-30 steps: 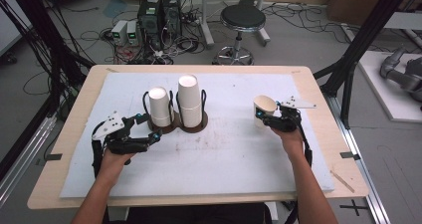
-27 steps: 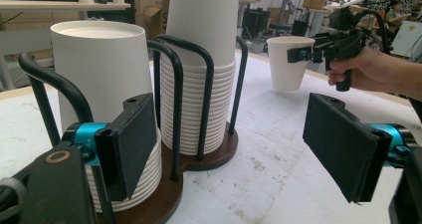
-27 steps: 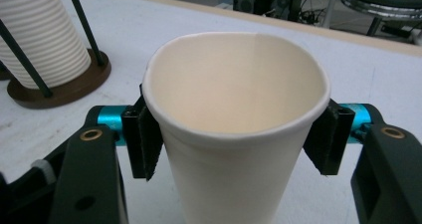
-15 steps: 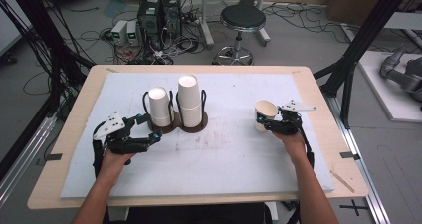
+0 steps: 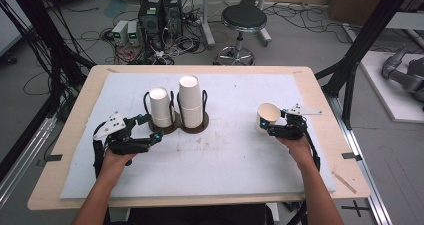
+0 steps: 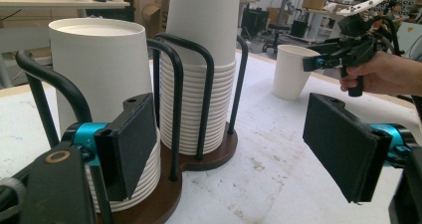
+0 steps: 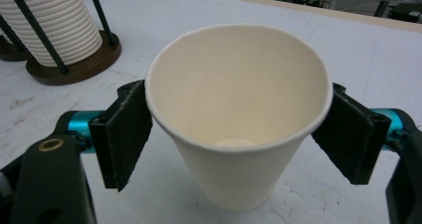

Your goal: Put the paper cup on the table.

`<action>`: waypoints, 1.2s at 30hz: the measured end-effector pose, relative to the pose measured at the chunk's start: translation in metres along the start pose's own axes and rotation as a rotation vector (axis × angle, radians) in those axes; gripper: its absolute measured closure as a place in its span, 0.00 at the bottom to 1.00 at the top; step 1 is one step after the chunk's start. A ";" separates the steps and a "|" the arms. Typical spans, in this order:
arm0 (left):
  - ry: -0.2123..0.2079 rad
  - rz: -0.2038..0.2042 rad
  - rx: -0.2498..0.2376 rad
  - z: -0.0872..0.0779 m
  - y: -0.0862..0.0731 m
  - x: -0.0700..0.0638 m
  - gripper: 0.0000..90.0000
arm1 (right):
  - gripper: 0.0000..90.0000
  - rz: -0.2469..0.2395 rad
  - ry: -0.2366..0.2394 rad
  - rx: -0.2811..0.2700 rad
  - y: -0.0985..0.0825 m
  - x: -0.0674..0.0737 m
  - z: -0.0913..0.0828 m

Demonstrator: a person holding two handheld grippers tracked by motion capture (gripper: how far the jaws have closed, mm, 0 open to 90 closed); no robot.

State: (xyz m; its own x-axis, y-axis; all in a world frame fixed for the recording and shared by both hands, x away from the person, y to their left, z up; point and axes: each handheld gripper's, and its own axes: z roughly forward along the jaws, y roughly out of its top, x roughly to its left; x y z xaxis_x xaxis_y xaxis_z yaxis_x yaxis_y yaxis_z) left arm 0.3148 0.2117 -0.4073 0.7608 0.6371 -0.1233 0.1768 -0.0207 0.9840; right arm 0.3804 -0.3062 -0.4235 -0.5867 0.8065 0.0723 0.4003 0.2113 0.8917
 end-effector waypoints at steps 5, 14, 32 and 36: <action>0.001 -0.006 -0.006 -0.001 0.000 0.000 0.23 | 0.22 -0.010 -0.004 0.007 -0.003 0.001 -0.011; -0.007 -0.011 -0.015 -0.001 0.001 0.000 0.23 | 0.22 -0.022 -0.002 -0.018 -0.012 0.007 -0.047; -0.006 -0.027 -0.048 -0.003 0.005 0.000 0.23 | 0.22 -0.047 0.049 -0.114 -0.008 0.024 -0.074; -0.002 -0.024 -0.050 -0.004 0.006 -0.002 0.23 | 0.22 -0.048 0.060 -0.123 -0.008 0.026 -0.076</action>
State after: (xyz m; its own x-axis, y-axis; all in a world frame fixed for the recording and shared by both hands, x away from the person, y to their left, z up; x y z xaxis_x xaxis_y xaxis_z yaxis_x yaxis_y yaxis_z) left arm 0.3118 0.2140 -0.4011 0.7582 0.6352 -0.1474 0.1637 0.0335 0.9859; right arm 0.3085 -0.3283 -0.3945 -0.6455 0.7620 0.0511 0.2837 0.1772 0.9424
